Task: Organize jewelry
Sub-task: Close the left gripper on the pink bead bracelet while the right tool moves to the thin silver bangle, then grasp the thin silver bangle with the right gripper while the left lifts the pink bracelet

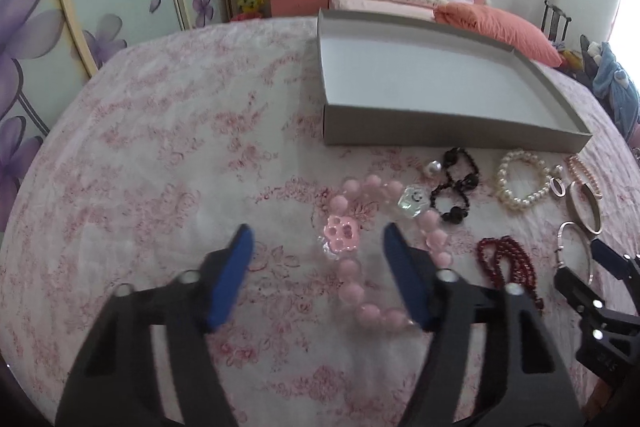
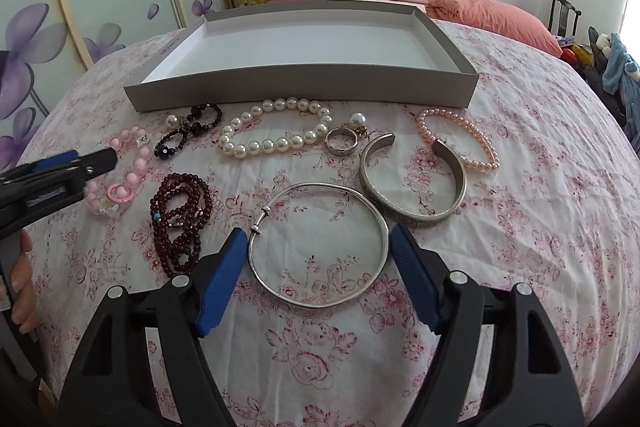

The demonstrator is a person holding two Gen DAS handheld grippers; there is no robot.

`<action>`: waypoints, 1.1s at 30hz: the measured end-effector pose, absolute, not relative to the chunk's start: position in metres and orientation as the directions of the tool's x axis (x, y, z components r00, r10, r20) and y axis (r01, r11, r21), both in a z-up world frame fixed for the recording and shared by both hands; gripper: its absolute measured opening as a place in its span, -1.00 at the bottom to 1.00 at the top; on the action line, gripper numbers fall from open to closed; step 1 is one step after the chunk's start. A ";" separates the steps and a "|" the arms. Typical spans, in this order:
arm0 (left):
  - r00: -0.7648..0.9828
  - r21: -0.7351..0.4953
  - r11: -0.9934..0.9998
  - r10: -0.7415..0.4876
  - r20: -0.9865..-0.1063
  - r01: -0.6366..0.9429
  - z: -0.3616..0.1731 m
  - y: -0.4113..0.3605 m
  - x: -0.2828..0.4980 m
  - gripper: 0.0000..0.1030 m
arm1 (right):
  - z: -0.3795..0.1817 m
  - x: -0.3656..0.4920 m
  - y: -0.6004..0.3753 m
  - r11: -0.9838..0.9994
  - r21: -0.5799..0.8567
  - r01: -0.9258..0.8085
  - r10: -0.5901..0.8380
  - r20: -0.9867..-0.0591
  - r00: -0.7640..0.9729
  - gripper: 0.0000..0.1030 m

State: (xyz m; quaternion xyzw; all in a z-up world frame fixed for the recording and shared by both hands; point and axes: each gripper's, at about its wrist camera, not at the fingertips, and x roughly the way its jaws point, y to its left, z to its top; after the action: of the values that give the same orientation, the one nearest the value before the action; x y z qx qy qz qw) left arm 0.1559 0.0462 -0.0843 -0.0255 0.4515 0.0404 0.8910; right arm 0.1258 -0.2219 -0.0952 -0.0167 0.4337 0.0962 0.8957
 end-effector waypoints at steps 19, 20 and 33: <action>0.635 -0.002 0.999 0.030 -0.772 -0.051 -0.076 0.033 0.151 -0.55 | -0.095 0.124 -0.226 0.979 0.076 -0.192 0.179 -0.774 0.607 0.42; 0.643 -0.006 0.999 0.028 -0.766 -0.050 -0.073 0.034 0.148 -0.55 | -0.094 0.123 -0.228 0.978 0.083 -0.191 0.184 -0.773 0.607 0.42; 0.740 -0.081 0.997 -0.057 -0.671 0.003 -0.032 0.027 0.115 -0.55 | -0.076 0.111 -0.237 0.970 0.128 -0.207 0.235 -0.713 0.661 0.42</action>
State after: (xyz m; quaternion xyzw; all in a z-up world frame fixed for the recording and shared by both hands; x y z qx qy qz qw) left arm 0.1151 0.0274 -0.0320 -0.0375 0.3605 -0.0161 0.9319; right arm 0.1108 -0.2375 -0.0759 0.0178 0.3936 0.1212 0.9111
